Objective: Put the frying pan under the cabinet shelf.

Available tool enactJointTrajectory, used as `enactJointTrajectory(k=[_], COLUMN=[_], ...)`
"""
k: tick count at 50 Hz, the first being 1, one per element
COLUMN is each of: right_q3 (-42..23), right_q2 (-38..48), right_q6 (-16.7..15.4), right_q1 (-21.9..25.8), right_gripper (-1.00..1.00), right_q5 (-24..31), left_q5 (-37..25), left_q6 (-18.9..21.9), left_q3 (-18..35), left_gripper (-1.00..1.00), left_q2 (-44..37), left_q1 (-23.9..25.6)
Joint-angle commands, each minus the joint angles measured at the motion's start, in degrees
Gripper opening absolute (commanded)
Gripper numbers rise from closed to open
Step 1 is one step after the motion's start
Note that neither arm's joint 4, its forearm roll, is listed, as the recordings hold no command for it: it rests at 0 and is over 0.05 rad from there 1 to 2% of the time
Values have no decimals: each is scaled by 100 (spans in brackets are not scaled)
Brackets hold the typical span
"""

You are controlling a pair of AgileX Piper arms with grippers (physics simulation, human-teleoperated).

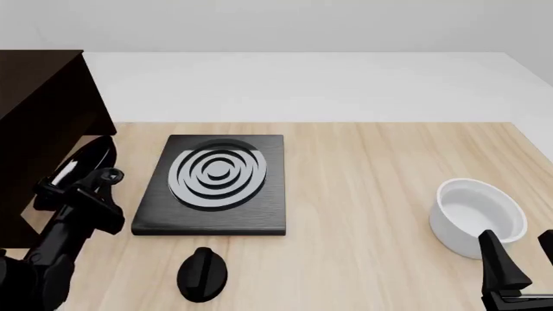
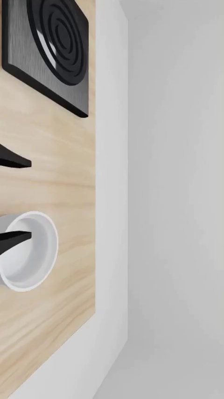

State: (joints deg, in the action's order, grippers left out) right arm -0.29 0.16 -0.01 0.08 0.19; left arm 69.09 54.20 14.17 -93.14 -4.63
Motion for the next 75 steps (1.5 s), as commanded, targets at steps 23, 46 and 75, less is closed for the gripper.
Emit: enactJointTrajectory(k=[23, 46, 75], right_q3=[0, 0, 0], right_q2=[0, 0, 0], right_q6=[-1, -1, -1], right_q1=[0, -1, -2], right_gripper=[100, 100, 100], right_q5=[0, -1, 0], left_q5=[79, 79, 81], left_q6=[103, 120, 160], left_q3=[219, 335, 461], left_gripper=[-100, -100, -100], left_q2=[-133, -295, -482], left_q1=[-169, -288, -467])
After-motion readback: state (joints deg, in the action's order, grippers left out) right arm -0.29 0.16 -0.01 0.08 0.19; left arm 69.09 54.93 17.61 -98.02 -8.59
